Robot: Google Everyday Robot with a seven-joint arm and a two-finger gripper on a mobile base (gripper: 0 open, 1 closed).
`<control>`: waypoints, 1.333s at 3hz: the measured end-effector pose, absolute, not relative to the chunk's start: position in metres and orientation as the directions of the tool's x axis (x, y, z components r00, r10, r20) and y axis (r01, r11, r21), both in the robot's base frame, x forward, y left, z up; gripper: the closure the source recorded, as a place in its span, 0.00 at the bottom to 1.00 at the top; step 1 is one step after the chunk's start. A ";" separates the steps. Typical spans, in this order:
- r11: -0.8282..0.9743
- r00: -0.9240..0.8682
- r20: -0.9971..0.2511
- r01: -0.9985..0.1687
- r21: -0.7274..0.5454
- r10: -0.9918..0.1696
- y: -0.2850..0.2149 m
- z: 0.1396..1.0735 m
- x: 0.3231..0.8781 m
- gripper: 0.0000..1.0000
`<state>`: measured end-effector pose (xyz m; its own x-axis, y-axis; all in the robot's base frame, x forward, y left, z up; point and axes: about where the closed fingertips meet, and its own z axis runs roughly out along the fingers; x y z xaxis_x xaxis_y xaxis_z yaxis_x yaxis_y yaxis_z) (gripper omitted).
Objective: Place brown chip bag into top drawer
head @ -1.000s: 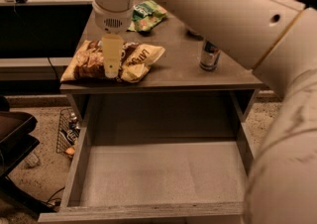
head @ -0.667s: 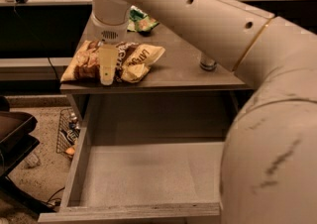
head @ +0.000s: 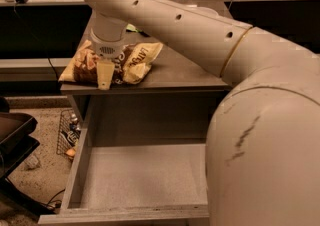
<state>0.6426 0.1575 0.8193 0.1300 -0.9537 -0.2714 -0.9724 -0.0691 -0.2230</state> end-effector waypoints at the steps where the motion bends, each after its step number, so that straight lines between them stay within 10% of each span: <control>1: -0.070 0.131 -0.272 -0.973 -0.221 -0.953 0.158 0.822 0.643 0.59; 2: -0.070 0.131 -0.272 -0.973 -0.221 -0.953 0.158 0.824 0.643 0.90; 4: -0.072 0.133 -0.269 -0.972 -0.224 -0.954 0.159 0.826 0.643 1.00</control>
Offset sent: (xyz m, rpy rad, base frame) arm 0.0002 0.0009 0.0025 0.0004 0.0018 0.0011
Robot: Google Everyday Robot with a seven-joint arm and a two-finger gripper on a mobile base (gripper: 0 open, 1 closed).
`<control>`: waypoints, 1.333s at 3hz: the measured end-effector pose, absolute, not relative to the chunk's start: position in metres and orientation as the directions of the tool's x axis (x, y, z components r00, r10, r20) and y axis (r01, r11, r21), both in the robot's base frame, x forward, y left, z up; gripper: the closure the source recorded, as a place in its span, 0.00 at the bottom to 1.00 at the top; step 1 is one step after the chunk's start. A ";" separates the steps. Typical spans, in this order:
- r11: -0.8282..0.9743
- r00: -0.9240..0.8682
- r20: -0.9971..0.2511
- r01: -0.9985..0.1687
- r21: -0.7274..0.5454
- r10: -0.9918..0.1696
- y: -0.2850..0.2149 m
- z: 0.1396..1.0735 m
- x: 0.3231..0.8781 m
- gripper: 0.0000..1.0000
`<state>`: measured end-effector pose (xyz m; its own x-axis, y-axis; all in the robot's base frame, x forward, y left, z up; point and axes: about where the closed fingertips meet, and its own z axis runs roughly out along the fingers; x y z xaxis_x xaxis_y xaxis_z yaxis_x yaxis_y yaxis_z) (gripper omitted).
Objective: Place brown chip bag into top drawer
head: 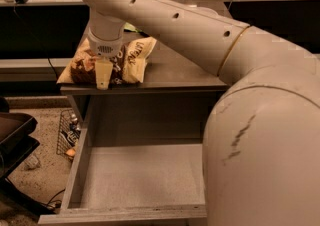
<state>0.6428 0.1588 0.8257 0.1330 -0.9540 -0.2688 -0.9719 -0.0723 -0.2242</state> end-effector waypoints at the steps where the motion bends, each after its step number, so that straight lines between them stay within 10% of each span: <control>1: -0.060 0.130 -0.230 -0.956 -0.287 -0.964 0.150 0.860 0.635 1.00; 4: 0.058 0.023 -0.195 -0.915 -0.399 -0.981 0.052 0.924 0.543 1.00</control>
Offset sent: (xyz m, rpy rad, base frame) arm -0.0717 -0.0797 0.1452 -0.1343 -0.2731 -0.1807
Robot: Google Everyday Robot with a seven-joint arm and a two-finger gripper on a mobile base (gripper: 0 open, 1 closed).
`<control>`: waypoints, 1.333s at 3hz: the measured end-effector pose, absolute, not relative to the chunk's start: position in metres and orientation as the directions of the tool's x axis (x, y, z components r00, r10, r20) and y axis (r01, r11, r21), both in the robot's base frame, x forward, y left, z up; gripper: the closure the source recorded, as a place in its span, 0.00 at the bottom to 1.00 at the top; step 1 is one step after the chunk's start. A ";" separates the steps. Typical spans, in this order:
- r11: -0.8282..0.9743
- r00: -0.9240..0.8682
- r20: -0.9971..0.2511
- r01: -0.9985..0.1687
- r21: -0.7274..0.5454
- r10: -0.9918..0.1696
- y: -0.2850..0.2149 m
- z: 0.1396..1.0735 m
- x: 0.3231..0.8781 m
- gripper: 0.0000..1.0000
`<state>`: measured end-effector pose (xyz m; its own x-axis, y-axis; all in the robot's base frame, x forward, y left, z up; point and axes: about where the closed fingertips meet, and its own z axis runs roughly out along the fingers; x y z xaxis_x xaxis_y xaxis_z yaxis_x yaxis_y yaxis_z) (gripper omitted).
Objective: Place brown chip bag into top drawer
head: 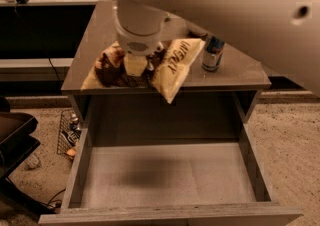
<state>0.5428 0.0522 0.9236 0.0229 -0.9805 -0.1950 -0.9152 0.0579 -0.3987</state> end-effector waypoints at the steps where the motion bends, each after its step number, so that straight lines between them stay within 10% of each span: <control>1: 0.082 0.026 -0.273 -0.923 -0.375 -0.962 0.011 0.904 0.512 1.00; 4: 0.127 0.027 -0.564 -0.965 -0.231 -0.825 -0.043 0.790 0.488 0.98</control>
Offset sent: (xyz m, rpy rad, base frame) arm -0.0770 -0.1260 -0.0924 0.3477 0.1042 -0.0070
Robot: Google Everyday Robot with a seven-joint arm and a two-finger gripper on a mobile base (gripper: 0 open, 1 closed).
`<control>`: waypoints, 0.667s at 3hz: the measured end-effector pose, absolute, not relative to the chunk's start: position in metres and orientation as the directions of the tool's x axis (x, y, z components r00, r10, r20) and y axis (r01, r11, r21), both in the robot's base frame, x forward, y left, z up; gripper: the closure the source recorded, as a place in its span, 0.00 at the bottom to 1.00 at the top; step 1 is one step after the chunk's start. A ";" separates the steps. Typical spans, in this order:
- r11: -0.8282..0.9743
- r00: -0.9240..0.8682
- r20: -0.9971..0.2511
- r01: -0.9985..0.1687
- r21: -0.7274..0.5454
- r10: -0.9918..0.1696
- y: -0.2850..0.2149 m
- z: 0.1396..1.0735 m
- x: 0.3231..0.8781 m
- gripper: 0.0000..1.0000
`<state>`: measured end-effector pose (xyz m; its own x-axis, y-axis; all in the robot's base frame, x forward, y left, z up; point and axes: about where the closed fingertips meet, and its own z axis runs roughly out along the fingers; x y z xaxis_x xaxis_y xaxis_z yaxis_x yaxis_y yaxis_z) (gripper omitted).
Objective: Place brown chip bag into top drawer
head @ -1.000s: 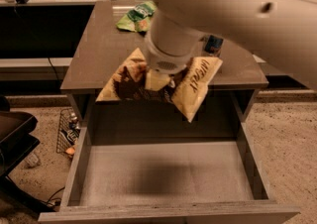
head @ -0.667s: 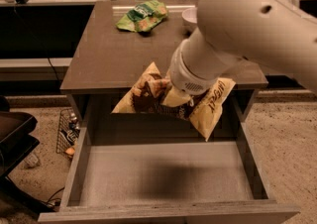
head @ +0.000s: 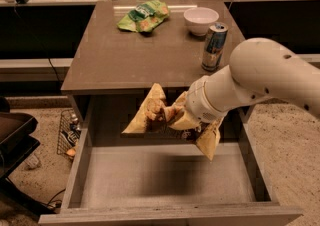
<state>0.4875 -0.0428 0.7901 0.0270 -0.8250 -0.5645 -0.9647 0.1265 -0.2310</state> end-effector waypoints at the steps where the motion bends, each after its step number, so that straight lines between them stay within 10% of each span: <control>1: 0.121 0.032 -0.554 -0.964 -0.238 -0.832 -0.041 0.794 0.486 0.77; 2: 0.118 0.035 -0.554 -0.964 -0.239 -0.832 -0.040 0.795 0.486 0.54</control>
Offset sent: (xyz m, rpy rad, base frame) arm -0.0010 0.0014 0.0032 -0.0101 -0.0049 0.0036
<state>0.4857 -0.0400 0.7946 0.0353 -0.8319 -0.5537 -0.9638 0.1183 -0.2391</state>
